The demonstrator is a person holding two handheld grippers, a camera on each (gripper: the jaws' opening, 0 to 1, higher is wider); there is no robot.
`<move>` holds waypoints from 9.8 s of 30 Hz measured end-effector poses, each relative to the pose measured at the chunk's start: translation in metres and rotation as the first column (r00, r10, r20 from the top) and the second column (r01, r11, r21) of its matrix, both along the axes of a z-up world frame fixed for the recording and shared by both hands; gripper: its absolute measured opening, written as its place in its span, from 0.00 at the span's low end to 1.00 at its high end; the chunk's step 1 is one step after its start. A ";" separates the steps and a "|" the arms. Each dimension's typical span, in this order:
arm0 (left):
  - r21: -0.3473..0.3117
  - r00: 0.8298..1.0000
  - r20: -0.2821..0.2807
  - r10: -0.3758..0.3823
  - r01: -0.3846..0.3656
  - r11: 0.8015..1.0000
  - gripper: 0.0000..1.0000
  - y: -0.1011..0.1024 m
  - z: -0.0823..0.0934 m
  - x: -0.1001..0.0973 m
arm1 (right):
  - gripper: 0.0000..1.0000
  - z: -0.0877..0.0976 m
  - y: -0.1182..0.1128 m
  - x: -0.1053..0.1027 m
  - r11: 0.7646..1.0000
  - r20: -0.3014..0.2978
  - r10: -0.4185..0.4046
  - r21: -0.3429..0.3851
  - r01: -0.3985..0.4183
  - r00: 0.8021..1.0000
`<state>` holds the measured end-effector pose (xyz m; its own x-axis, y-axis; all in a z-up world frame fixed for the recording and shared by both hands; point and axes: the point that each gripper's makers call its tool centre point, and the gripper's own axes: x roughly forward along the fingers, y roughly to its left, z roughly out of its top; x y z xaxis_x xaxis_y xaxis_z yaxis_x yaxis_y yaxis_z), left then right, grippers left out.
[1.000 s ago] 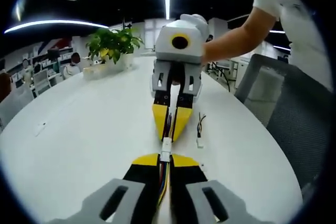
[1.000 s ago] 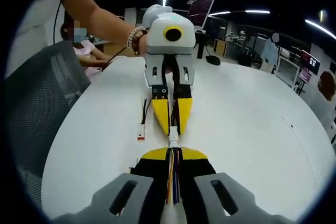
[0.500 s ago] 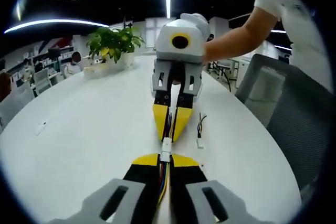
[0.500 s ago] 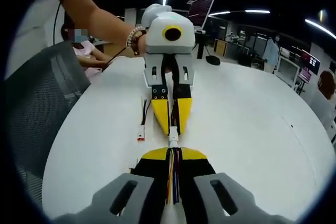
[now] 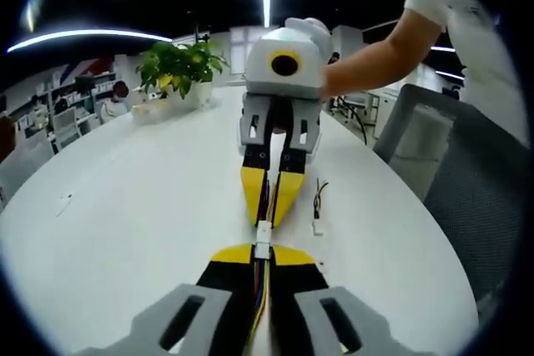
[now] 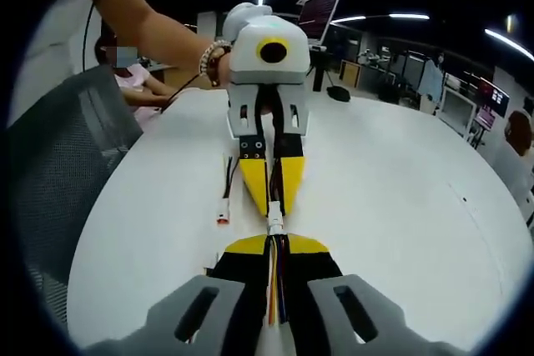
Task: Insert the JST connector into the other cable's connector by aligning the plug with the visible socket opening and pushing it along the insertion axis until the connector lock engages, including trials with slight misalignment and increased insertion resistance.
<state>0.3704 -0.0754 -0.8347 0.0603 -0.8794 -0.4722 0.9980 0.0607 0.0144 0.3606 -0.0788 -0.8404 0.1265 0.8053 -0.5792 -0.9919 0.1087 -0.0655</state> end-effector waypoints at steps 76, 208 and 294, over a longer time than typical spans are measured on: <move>0.103 0.999 0.040 0.012 -0.016 0.995 0.00 -0.007 -0.016 0.033 | 0.04 -0.017 -0.004 0.035 0.998 0.024 -0.065 -0.013 0.065 0.998; 0.029 0.987 -0.084 0.134 -0.132 0.991 0.09 0.017 -0.018 -0.047 | 0.06 -0.018 -0.018 -0.050 0.995 -0.040 -0.085 -0.047 0.083 0.996; 0.035 0.999 0.021 0.040 -0.040 0.999 0.00 0.009 0.006 -0.039 | 0.03 0.010 -0.010 -0.036 0.999 0.025 -0.047 -0.022 0.048 0.999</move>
